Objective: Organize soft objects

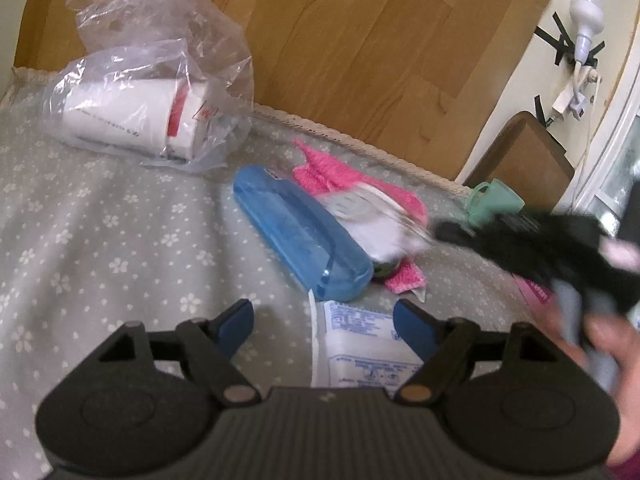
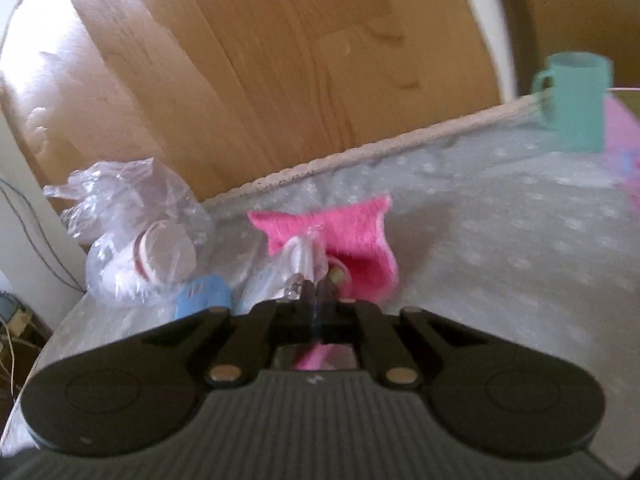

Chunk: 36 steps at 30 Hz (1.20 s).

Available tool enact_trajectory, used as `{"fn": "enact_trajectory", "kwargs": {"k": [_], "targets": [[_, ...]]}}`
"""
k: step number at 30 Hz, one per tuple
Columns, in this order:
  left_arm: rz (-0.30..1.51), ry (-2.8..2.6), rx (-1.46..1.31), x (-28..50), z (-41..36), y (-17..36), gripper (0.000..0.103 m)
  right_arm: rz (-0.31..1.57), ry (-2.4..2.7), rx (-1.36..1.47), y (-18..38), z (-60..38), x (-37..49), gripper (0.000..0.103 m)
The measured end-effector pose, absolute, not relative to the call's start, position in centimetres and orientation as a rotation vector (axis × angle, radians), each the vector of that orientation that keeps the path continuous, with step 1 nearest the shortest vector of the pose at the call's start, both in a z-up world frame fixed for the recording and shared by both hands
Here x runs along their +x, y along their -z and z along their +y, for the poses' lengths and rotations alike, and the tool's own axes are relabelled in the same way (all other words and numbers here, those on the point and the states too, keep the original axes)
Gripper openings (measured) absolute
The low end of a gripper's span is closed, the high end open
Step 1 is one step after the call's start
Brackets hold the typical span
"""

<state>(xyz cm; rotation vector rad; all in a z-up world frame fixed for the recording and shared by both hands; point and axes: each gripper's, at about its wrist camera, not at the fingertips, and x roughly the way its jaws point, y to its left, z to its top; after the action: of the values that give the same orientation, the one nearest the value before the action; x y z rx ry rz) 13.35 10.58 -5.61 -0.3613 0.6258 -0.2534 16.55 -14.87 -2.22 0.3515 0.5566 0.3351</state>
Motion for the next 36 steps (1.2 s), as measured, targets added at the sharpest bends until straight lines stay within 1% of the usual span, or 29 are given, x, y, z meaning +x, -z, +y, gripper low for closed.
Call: {"fn": "enact_trajectory", "kwargs": {"k": [2,7,10,11,12,13,14,15,16,18,20,24,26,27,28,29,30,32,33,34,36], "targets": [[0.624,0.254,-0.367,13.4,10.7,5.6,0.080,0.550,-0.320,0.357,2.3,-17.0,13.3,0.004],[0.596,0.284,-0.364,12.8,10.5,5.4,0.080,0.523,-0.236,0.400,4.0,-24.5,1.7,0.004],[0.577,0.356,-0.320,12.0,9.3,4.9,0.082,0.545,-0.149,0.395,6.3,-28.7,-5.5,0.004],[0.585,0.386,-0.304,11.8,8.5,4.9,0.084,0.547,-0.128,0.388,6.8,-29.5,-7.1,0.006],[0.600,0.414,-0.286,11.4,7.4,4.6,0.085,0.544,-0.118,0.375,7.3,-30.6,-9.4,0.011],[0.606,0.430,-0.268,10.8,6.3,4.2,0.085,0.538,-0.119,0.365,7.6,-31.0,-10.6,0.020],[0.621,0.464,-0.258,10.1,5.1,3.8,0.085,0.522,-0.123,0.348,7.7,-31.5,-12.2,0.033],[0.644,0.516,-0.256,9.3,3.6,3.3,0.085,0.502,-0.126,0.333,7.7,-31.6,-13.1,0.065],[0.667,0.562,-0.259,8.5,2.1,2.8,0.085,0.461,-0.134,0.303,7.6,-31.6,-14.3,0.083],[0.712,0.649,-0.252,7.2,-1.0,2.2,0.086,0.395,-0.165,0.200,7.4,-30.4,-15.1,0.086],[0.747,0.715,-0.225,5.9,-4.3,1.8,0.088,0.383,-0.198,0.091,7.5,-29.1,-14.7,0.087],[0.831,0.787,-0.166,4.9,-10.3,2.4,0.101,0.410,-0.260,-0.030,9.0,-27.6,-12.9,0.090],[0.863,0.775,-0.126,4.7,-12.5,3.3,0.102,0.430,-0.252,-0.061,9.9,-27.4,-11.8,0.091],[0.901,0.776,-0.126,4.8,-13.4,4.3,0.102,0.423,-0.268,-0.016,10.2,-28.0,-11.4,0.091],[0.855,0.764,-0.117,4.1,-13.8,4.4,0.098,0.410,-0.269,0.002,10.2,-28.1,-11.3,0.078],[0.846,0.773,-0.091,3.5,-14.5,4.5,0.096,0.403,-0.276,-0.003,10.0,-27.9,-11.1,0.071],[0.839,0.789,-0.063,2.8,-15.2,4.4,0.093,0.397,-0.276,-0.002,9.9,-27.7,-11.0,0.067],[0.818,0.750,-0.033,2.3,-15.9,3.9,0.086,0.388,-0.258,-0.005,9.8,-27.6,-10.9,0.066],[0.812,0.746,-0.041,2.4,-15.9,3.5,0.079,0.378,-0.248,-0.011,9.8,-27.7,-10.8,0.065],[0.812,0.749,-0.059,2.8,-15.4,3.3,0.077,0.366,-0.244,-0.004,9.6,-27.8,-10.8,0.064],[0.799,0.764,-0.109,3.2,-14.4,2.1,0.077,0.310,-0.245,0.031,8.4,-28.4,-11.2,0.064]]}}
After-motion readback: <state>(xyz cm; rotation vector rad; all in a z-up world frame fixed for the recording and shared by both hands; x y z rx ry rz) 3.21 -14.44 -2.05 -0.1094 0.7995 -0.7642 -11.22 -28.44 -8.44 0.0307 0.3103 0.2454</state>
